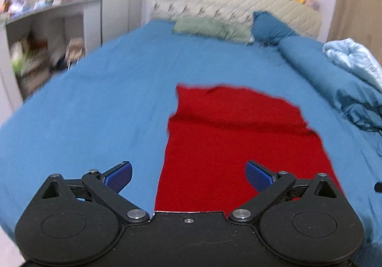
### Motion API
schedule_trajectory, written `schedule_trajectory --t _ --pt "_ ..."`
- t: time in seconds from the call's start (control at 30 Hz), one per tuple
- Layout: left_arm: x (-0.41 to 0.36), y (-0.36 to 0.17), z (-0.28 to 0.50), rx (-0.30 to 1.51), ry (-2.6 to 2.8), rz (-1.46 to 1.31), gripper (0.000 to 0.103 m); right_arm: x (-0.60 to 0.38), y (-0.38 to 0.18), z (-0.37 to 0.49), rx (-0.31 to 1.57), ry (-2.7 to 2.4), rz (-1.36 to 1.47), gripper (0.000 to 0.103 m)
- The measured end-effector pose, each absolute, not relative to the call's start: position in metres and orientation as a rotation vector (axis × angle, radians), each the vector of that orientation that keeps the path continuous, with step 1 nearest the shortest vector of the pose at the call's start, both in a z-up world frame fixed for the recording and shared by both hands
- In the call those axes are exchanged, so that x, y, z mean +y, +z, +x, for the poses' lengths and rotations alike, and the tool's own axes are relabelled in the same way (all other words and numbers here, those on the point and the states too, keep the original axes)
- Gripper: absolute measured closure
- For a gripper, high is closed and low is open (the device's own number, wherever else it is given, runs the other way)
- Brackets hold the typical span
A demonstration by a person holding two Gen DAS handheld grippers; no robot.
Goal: Fold small clothes
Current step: 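Move both tools to the ribbed hem of the folded sweater, then close both tools on the ribbed hem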
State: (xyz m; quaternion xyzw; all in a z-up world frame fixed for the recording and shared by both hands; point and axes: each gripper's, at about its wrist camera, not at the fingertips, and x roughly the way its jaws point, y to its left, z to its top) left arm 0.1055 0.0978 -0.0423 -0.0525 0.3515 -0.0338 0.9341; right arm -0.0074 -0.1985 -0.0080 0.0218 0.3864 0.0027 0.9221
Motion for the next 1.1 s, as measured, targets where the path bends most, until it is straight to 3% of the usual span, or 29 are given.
schedule_trajectory --t 0.17,0.33,0.43,0.63,0.7,0.77,0.83,0.9,1.1 --pt "0.109 -0.096 0.091 0.824 -0.040 -0.130 0.021 -0.190 -0.064 -0.031 0.855 -0.043 0.087 0.000" --pt "0.113 -0.131 0.084 0.885 -0.029 -0.155 0.032 -0.180 -0.097 -0.040 0.889 -0.119 0.098 0.015" --pt "0.110 -0.144 0.086 0.923 -0.039 -0.140 0.045 -0.178 -0.109 -0.043 0.904 -0.135 0.113 0.027" --pt "0.100 -0.159 0.086 0.943 -0.049 -0.091 0.048 -0.174 -0.119 -0.046 0.927 -0.148 0.129 0.034" --pt "0.102 -0.159 0.085 0.947 -0.064 -0.106 0.057 -0.174 -0.120 -0.045 0.927 -0.142 0.137 0.043" --pt "0.101 -0.159 0.086 0.954 -0.085 -0.111 0.082 -0.176 -0.119 -0.043 0.927 -0.131 0.142 0.056" --pt "0.098 -0.158 0.085 0.958 -0.099 -0.099 0.094 -0.177 -0.117 -0.043 0.926 -0.121 0.150 0.071" --pt "0.095 -0.156 0.083 0.956 -0.095 -0.081 0.096 -0.178 -0.114 -0.042 0.920 -0.120 0.157 0.080" --pt "0.103 -0.122 0.073 0.884 -0.098 -0.147 0.098 -0.191 -0.084 -0.045 0.862 -0.092 0.232 0.082"
